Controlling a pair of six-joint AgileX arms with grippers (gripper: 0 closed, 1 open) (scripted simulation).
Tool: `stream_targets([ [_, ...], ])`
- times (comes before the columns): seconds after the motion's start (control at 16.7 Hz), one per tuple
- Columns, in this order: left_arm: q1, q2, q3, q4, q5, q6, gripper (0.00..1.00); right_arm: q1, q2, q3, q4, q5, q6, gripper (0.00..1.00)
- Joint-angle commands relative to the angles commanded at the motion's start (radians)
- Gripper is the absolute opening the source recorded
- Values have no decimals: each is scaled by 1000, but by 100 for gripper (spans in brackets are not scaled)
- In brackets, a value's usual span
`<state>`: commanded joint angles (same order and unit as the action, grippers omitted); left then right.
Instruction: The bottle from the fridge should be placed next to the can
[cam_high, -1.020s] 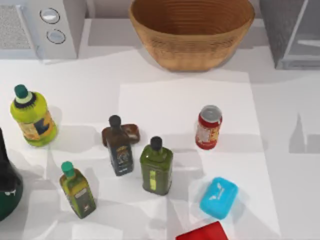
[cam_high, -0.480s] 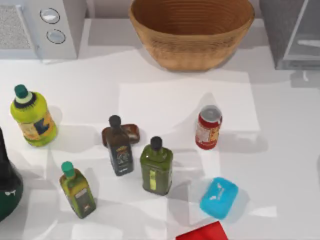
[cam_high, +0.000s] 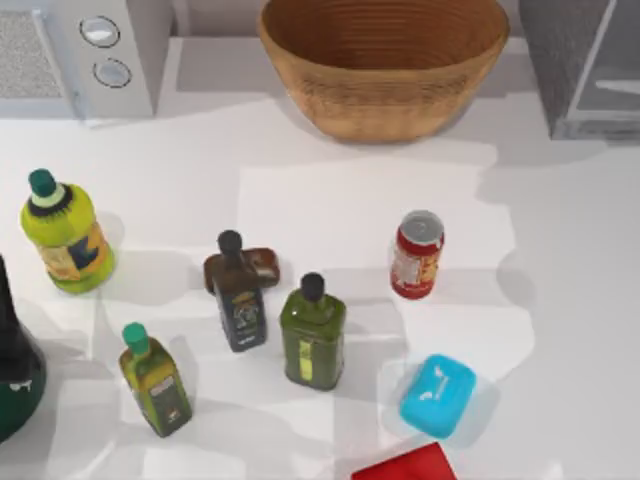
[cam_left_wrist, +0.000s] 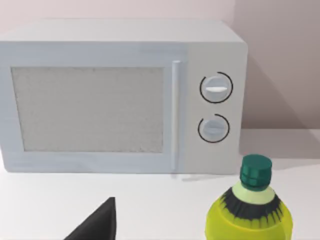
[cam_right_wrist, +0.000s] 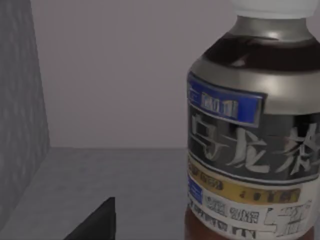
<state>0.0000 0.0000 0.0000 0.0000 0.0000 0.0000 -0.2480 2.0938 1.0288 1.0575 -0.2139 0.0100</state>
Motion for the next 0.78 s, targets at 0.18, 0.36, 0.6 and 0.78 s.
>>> stream_targets([
  [0.18, 0, 0, 0, 0, 0, 0, 100, -4, 33, 19, 20, -4, 0, 100],
  [0.36, 0, 0, 0, 0, 0, 0, 100, -4, 33, 19, 20, -4, 0, 100],
  [0.6, 0, 0, 0, 0, 0, 0, 100, 2, 51, 53, 3, 2, -1, 100],
  [0.78, 0, 0, 0, 0, 0, 0, 100, 9, 106, 151, -39, 11, -1, 100],
])
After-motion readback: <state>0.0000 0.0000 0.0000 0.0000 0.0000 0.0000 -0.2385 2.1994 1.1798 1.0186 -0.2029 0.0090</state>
